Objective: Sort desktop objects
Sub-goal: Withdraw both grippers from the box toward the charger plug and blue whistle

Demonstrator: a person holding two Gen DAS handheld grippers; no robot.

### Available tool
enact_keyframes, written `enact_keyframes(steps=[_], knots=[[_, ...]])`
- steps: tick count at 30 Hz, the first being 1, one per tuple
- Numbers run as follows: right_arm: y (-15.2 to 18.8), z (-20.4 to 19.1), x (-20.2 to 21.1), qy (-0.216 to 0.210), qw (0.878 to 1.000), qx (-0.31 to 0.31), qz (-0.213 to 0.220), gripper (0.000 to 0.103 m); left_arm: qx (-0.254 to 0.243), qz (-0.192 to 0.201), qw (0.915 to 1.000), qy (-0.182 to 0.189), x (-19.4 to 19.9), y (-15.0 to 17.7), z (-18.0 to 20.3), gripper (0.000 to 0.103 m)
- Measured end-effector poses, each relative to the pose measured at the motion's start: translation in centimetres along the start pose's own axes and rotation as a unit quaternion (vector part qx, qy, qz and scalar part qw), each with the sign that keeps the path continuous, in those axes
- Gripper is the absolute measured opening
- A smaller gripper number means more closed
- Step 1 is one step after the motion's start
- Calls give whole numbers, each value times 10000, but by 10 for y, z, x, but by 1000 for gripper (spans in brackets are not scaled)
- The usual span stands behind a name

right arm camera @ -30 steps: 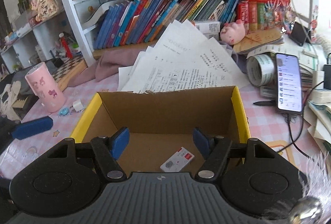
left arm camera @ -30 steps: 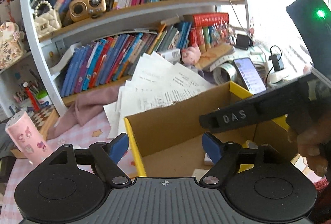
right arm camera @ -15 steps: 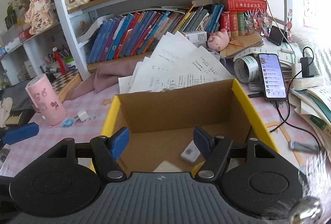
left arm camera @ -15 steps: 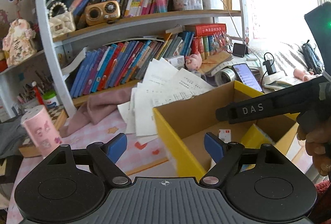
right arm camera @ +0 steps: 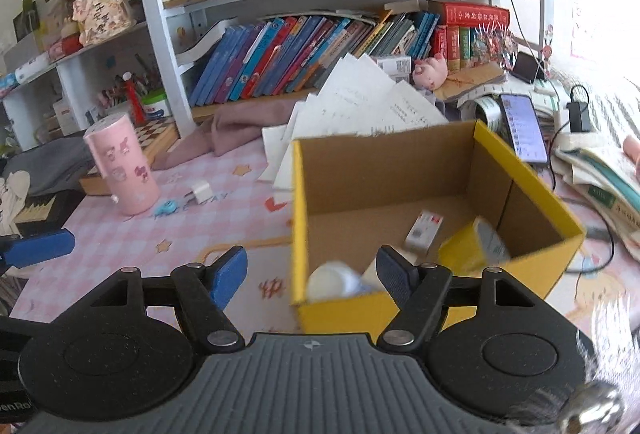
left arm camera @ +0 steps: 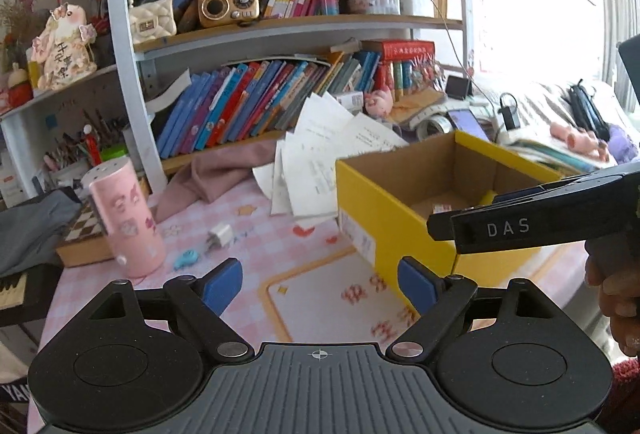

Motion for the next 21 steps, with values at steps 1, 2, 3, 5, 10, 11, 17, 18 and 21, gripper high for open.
enact_keyframes(steps=[1, 2, 3, 5, 10, 11, 17, 18, 21], knots=[[3, -7, 1, -10, 10000, -4, -32, 70, 4, -24, 10000, -11, 4, 3, -5, 87], [6, -13, 2, -28, 10000, -3, -63, 70, 20, -52, 10000, -33, 7, 5, -10, 87], [8, -20, 3, -54, 9999, 7, -92, 70, 44, -83, 9999, -66, 9, 8, -15, 88], [11, -33, 5, -114, 9998, 50, -146, 70, 107, -157, 9997, -182, 15, 13, -25, 89], [12, -66, 8, -325, 9988, 263, -252, 70, 317, -207, 9980, -499, 31, 23, -49, 95], [12, -72, 8, -375, 9984, 312, -272, 70, 371, -207, 9975, -563, 35, 25, -53, 95], [8, -106, 5, -698, 9948, 644, -372, 71, 766, -180, 9928, -899, 53, 33, -81, 96], [8, -111, 4, -751, 9939, 707, -381, 71, 831, -182, 9918, -949, 55, 35, -86, 96], [7, -124, 0, -897, 9914, 850, -430, 71, 988, -207, 9890, -1085, 58, 37, -97, 96]])
Point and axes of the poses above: each gripper's, at about its wrist camera, not at the fingertips, and x roughly against the way its jaws point, z to its right, y to its underside, the point moved 1 cm from there along -x, roughly the way its jaws point, and after that the axes turned 13 degrees about x, right-handed, at the moved point
